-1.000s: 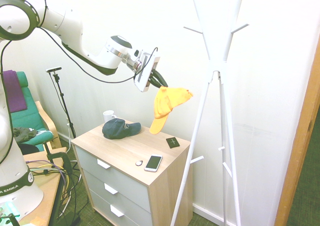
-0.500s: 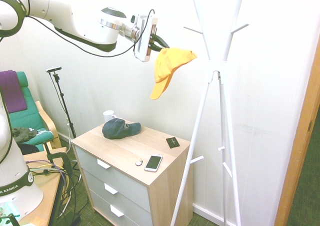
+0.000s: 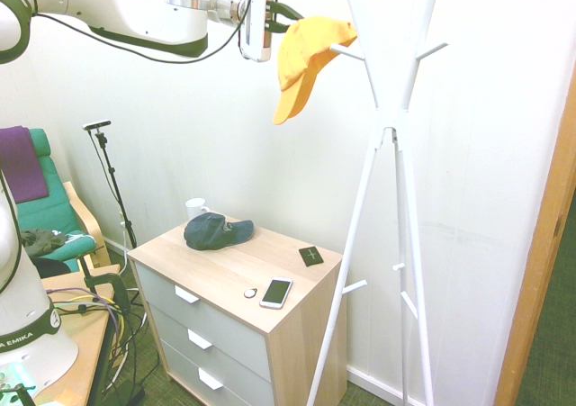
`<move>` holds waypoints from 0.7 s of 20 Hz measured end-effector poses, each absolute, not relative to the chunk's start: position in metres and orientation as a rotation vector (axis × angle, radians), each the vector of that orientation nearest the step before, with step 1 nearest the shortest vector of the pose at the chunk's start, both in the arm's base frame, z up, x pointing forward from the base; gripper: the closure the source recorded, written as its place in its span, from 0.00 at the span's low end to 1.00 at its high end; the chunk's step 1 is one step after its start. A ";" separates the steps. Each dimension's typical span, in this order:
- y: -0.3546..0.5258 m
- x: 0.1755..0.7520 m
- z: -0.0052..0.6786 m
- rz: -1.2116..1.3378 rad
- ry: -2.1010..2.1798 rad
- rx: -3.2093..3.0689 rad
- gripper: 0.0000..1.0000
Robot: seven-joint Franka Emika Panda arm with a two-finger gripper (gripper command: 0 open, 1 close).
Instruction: Hang the cap
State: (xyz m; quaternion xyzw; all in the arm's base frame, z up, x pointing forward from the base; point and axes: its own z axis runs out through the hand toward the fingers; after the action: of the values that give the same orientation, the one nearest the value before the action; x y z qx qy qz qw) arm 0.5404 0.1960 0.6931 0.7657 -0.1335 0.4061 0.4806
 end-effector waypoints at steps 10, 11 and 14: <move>0.171 0.538 0.718 0.988 -0.392 1.867 1.00; 0.167 0.541 0.714 0.984 -0.398 1.872 1.00; 0.152 0.547 0.701 0.963 -0.414 1.890 1.00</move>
State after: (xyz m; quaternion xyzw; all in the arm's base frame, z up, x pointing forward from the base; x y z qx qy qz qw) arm 0.5471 0.1522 0.7008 0.7717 -0.1690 0.3931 0.4706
